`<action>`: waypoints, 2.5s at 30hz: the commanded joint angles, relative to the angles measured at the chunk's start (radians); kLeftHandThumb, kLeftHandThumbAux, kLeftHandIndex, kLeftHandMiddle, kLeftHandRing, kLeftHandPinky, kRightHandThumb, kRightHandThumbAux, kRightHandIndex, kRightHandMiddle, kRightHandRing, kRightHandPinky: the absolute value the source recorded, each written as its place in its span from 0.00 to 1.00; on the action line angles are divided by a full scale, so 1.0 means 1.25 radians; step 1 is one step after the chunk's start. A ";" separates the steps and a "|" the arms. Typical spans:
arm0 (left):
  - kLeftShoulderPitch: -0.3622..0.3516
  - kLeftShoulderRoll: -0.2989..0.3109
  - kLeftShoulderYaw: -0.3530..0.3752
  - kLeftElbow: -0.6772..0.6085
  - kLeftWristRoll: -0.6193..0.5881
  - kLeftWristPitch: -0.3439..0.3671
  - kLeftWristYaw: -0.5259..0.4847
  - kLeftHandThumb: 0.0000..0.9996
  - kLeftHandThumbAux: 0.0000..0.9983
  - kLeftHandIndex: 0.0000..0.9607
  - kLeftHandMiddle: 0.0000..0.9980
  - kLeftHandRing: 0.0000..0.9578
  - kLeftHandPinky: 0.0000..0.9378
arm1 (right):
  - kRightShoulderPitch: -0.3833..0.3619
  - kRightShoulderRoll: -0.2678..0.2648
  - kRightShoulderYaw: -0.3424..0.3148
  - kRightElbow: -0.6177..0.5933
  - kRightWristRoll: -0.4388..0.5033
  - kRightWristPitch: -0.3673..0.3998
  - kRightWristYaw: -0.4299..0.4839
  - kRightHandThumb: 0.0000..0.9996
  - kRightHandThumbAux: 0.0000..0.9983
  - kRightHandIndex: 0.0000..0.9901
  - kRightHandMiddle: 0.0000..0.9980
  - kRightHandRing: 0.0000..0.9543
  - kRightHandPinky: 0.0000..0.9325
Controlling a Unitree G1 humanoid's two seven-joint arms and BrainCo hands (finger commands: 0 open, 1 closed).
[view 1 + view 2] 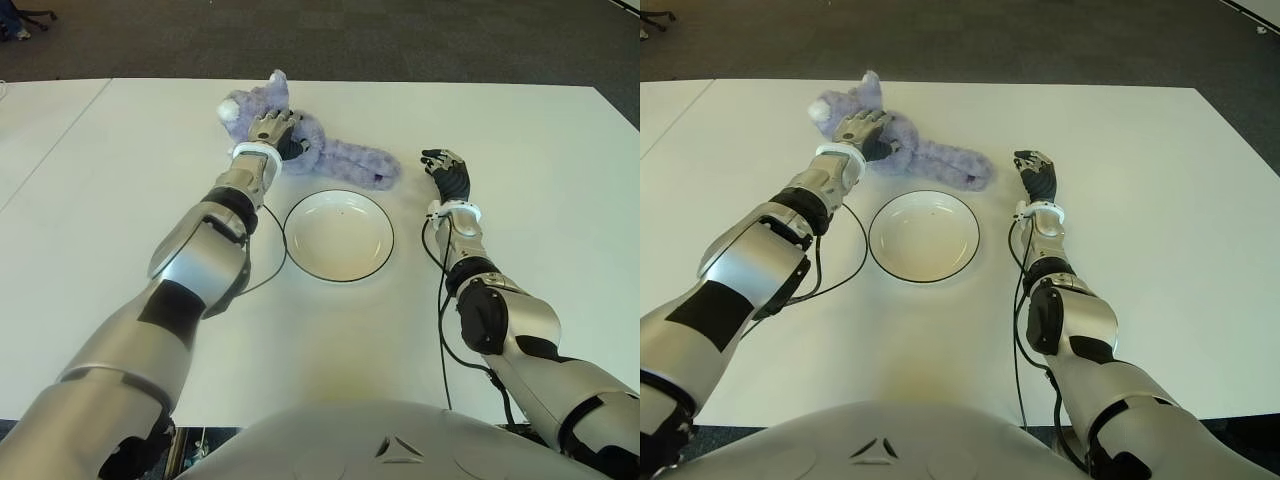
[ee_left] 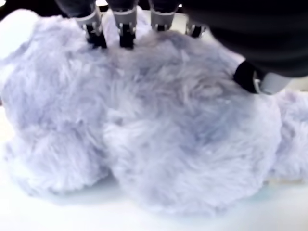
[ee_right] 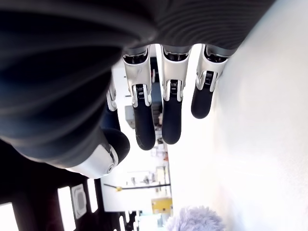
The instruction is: Put the doll into the plate.
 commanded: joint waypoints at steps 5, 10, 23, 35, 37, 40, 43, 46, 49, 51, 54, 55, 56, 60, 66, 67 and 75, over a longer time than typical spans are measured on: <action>0.033 -0.009 -0.055 0.030 0.044 0.043 -0.012 0.47 0.18 0.00 0.00 0.00 0.00 | 0.132 0.045 -0.001 0.075 0.009 0.084 -0.013 0.70 0.73 0.41 0.32 0.29 0.23; 0.045 -0.014 -0.058 0.030 0.035 0.043 -0.017 0.45 0.19 0.00 0.00 0.00 0.00 | 0.134 0.044 0.008 0.075 0.002 0.082 -0.021 0.70 0.74 0.41 0.31 0.29 0.23; 0.087 -0.043 -0.009 0.029 -0.021 0.023 -0.057 0.40 0.27 0.00 0.00 0.00 0.00 | 0.132 0.048 -0.010 0.074 0.023 0.077 -0.005 0.70 0.74 0.41 0.32 0.29 0.17; 0.107 -0.038 -0.020 0.029 -0.011 -0.005 -0.082 0.37 0.35 0.00 0.00 0.00 0.00 | 0.130 0.045 0.003 0.073 0.013 0.077 -0.018 0.70 0.73 0.41 0.33 0.29 0.20; 0.112 -0.033 -0.025 0.029 -0.007 -0.009 -0.085 0.39 0.36 0.00 0.00 0.00 0.00 | 0.130 0.046 0.004 0.073 0.013 0.078 -0.018 0.70 0.73 0.41 0.33 0.29 0.22; 0.120 -0.024 -0.033 0.030 0.000 -0.014 -0.085 0.46 0.39 0.00 0.00 0.00 0.17 | 0.130 0.047 0.001 0.073 0.017 0.077 -0.015 0.71 0.73 0.41 0.33 0.30 0.23; 0.130 -0.019 -0.028 0.030 -0.002 -0.018 -0.072 0.52 0.40 0.00 0.00 0.01 0.23 | 0.131 0.047 -0.002 0.073 0.019 0.074 -0.014 0.71 0.73 0.41 0.33 0.31 0.21; 0.139 -0.017 -0.016 0.029 -0.011 -0.028 -0.051 0.67 0.41 0.00 0.02 0.17 0.36 | 0.134 0.048 -0.003 0.073 0.019 0.068 -0.015 0.71 0.73 0.41 0.33 0.31 0.21; 0.147 -0.018 -0.009 0.027 -0.017 -0.032 -0.032 0.75 0.39 0.03 0.10 0.28 0.42 | 0.135 0.049 -0.005 0.073 0.021 0.066 -0.014 0.71 0.73 0.41 0.33 0.31 0.20; 0.152 -0.020 -0.009 0.026 -0.016 -0.031 -0.023 0.77 0.38 0.05 0.14 0.30 0.43 | 0.136 0.050 -0.007 0.073 0.023 0.066 -0.013 0.71 0.73 0.41 0.33 0.31 0.20; 0.154 -0.021 -0.011 0.027 -0.014 -0.024 -0.023 0.78 0.38 0.21 0.21 0.32 0.38 | 0.136 0.050 -0.007 0.073 0.023 0.068 -0.015 0.71 0.73 0.41 0.33 0.30 0.16; 0.155 -0.020 -0.012 0.027 -0.012 -0.022 -0.023 0.78 0.38 0.22 0.22 0.32 0.38 | 0.136 0.050 -0.005 0.073 0.021 0.066 -0.016 0.71 0.73 0.41 0.33 0.30 0.16; 0.155 -0.020 -0.013 0.026 -0.012 -0.021 -0.022 0.79 0.40 0.27 0.27 0.33 0.36 | 0.137 0.050 -0.004 0.073 0.020 0.065 -0.017 0.71 0.73 0.41 0.33 0.30 0.16; 0.172 -0.011 -0.010 0.028 -0.013 -0.021 -0.013 0.90 0.65 0.47 0.43 0.47 0.41 | 0.139 0.050 0.001 0.073 0.014 0.060 -0.021 0.71 0.73 0.41 0.33 0.31 0.18; 0.179 -0.002 -0.015 0.029 -0.006 -0.027 -0.006 0.94 0.65 0.42 0.46 0.52 0.59 | 0.139 0.048 0.007 0.073 0.009 0.063 -0.023 0.71 0.73 0.41 0.33 0.29 0.15; 0.179 -0.001 -0.017 0.029 -0.004 -0.027 -0.005 0.95 0.65 0.42 0.46 0.52 0.59 | 0.140 0.047 0.009 0.073 0.008 0.063 -0.024 0.71 0.73 0.41 0.33 0.29 0.15; 0.187 -0.001 0.003 0.022 -0.028 -0.039 0.014 0.96 0.65 0.46 0.49 0.49 0.62 | 0.142 0.055 0.000 0.072 0.021 0.056 -0.021 0.71 0.73 0.42 0.34 0.29 0.14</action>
